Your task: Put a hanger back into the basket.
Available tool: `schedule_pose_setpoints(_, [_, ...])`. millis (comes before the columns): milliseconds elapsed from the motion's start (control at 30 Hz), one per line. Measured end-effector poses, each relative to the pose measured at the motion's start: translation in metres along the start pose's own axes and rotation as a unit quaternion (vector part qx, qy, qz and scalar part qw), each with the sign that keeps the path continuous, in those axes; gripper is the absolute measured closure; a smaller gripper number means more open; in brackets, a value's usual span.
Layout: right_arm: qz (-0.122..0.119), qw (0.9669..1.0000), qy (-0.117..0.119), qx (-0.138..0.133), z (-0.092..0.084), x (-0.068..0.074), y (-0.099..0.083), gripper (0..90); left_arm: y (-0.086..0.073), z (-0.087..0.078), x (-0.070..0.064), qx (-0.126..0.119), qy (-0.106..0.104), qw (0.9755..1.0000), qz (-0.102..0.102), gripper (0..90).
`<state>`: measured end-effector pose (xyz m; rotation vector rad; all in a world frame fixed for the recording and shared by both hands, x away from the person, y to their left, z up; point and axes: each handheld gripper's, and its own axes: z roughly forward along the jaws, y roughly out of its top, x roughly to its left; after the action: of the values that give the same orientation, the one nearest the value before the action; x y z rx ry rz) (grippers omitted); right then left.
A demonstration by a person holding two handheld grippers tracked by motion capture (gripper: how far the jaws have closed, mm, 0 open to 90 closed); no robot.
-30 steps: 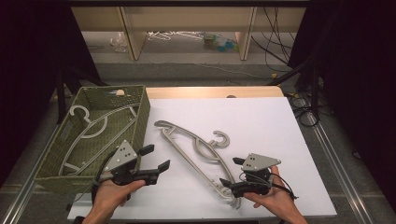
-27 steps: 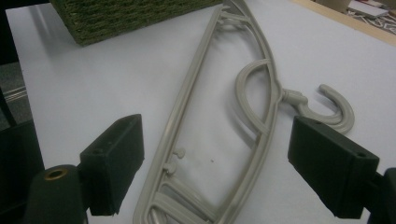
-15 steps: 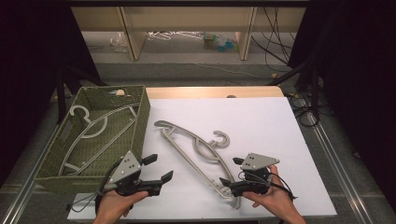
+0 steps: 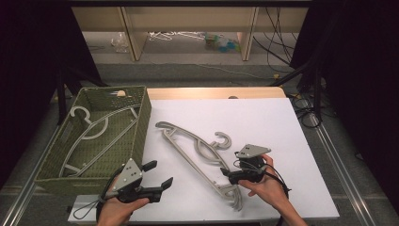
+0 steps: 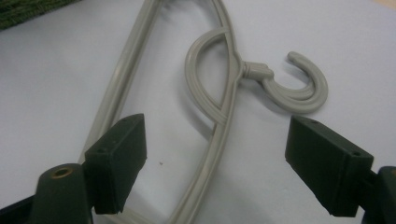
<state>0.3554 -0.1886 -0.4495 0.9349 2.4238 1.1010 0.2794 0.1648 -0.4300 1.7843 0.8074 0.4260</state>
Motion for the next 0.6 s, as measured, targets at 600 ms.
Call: schedule_pose_setpoints(600, [0.031,0.9936,0.015,0.108,0.045,-0.012,0.008,55.9,0.000,0.001,-0.002,-0.001,-0.001,1.0000,0.003,22.0])
